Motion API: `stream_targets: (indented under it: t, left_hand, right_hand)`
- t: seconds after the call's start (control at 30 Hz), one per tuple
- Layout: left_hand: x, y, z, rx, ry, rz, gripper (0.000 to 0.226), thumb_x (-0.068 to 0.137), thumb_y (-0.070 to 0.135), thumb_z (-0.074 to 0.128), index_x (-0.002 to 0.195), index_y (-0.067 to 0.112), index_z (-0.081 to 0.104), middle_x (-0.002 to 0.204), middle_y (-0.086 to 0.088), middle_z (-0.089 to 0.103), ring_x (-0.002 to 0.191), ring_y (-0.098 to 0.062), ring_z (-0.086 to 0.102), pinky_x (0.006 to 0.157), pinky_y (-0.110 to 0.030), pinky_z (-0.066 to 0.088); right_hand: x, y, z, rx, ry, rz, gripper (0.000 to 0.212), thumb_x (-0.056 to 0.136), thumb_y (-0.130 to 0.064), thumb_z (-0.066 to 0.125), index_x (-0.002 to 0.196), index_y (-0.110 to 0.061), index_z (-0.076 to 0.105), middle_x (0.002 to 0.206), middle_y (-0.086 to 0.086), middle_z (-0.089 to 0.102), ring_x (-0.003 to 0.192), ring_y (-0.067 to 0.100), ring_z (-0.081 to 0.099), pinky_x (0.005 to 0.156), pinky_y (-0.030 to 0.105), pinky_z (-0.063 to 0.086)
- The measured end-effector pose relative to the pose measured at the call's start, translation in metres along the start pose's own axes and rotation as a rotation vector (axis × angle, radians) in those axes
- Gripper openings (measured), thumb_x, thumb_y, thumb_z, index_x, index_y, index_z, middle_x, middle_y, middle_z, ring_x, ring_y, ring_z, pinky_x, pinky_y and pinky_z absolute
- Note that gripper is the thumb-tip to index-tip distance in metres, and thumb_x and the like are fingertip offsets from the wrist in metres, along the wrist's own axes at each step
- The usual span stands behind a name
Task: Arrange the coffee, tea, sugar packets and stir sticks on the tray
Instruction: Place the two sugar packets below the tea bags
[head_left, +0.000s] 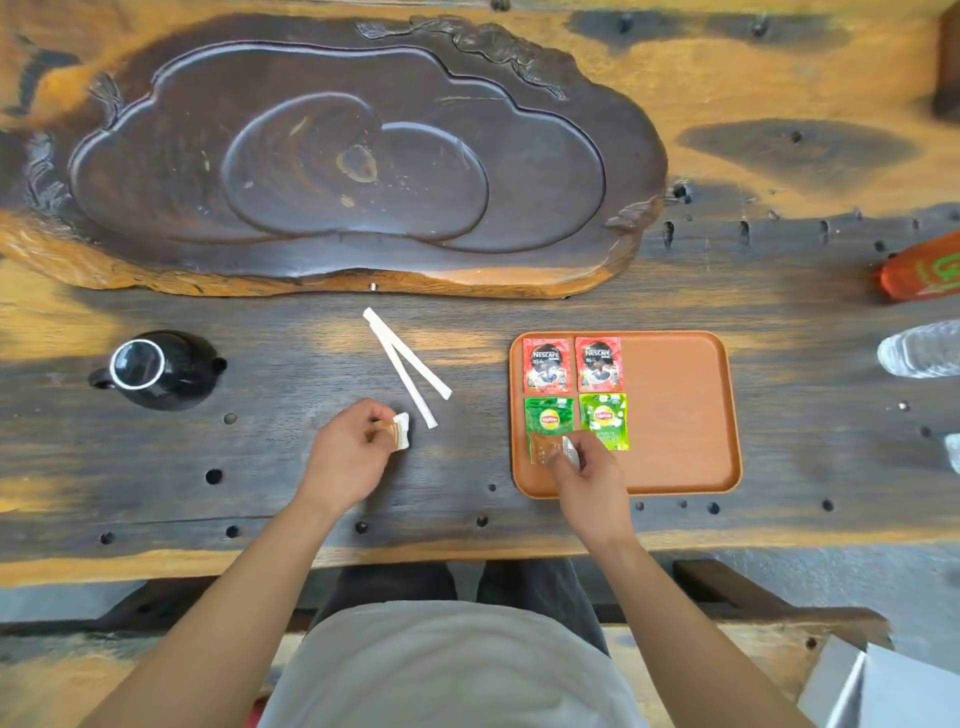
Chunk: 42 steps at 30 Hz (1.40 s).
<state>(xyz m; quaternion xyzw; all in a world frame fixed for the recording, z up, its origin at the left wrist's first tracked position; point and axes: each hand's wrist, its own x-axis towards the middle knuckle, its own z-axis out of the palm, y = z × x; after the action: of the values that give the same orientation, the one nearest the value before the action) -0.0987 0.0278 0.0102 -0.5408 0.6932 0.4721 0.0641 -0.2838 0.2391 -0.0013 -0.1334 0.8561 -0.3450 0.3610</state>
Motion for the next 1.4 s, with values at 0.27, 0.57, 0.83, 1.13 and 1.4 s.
stream_targets:
  t: [0.27, 0.57, 0.83, 1.13, 1.4]
  left_hand:
    - [-0.027, 0.053, 0.088, -0.077, -0.220, 0.176, 0.029, 0.088, 0.001, 0.066, 0.093, 0.030, 0.064, 0.083, 0.011, 0.068, 0.073, -0.009, 0.062, 0.068, -0.023, 0.047]
    - [-0.043, 0.081, 0.161, 0.043, -0.151, 0.167, 0.018, 0.089, 0.012, 0.071, 0.093, 0.027, 0.062, 0.084, 0.010, 0.064, 0.078, -0.010, 0.060, 0.066, -0.022, 0.046]
    - [-0.046, 0.075, 0.176, 0.221, 0.019, 0.281, 0.009, 0.092, 0.025, 0.067, 0.087, 0.025, 0.059, 0.086, 0.008, 0.061, 0.084, -0.013, 0.054, 0.068, -0.029, 0.043]
    - [-0.043, 0.075, 0.181, 0.348, 0.080, 0.334, 0.014, 0.088, 0.026, 0.072, 0.097, 0.021, 0.062, 0.095, 0.002, 0.066, 0.092, -0.018, 0.057, 0.077, -0.035, 0.052]
    - [-0.036, 0.073, 0.176, 0.389, 0.073, 0.343, 0.030, 0.087, 0.031, 0.073, 0.111, 0.019, 0.062, 0.109, 0.001, 0.063, 0.105, -0.020, 0.054, 0.087, -0.036, 0.050]
  right_hand:
    - [-0.001, 0.045, -0.062, -0.028, 0.040, 0.060, 0.008, 0.100, -0.016, 0.056, 0.097, -0.019, 0.063, 0.082, -0.004, 0.067, 0.075, 0.013, 0.060, 0.061, 0.028, 0.045]
    - [0.022, 0.072, -0.072, -0.218, -0.010, 0.031, 0.015, 0.093, -0.017, 0.066, 0.107, -0.013, 0.062, 0.095, 0.006, 0.067, 0.091, 0.025, 0.060, 0.073, 0.033, 0.044]
    - [0.023, 0.072, -0.069, -0.343, 0.063, -0.057, 0.024, 0.088, -0.019, 0.073, 0.104, -0.016, 0.055, 0.100, 0.002, 0.062, 0.099, 0.024, 0.056, 0.085, 0.043, 0.050]
    - [0.026, 0.077, -0.072, -0.409, 0.108, -0.081, 0.035, 0.083, -0.036, 0.079, 0.099, -0.020, 0.052, 0.097, -0.001, 0.063, 0.095, 0.022, 0.053, 0.083, 0.044, 0.048]
    - [0.025, 0.076, -0.072, -0.410, 0.110, -0.071, 0.038, 0.081, -0.038, 0.079, 0.100, -0.021, 0.052, 0.100, 0.000, 0.063, 0.097, 0.024, 0.054, 0.084, 0.046, 0.049]
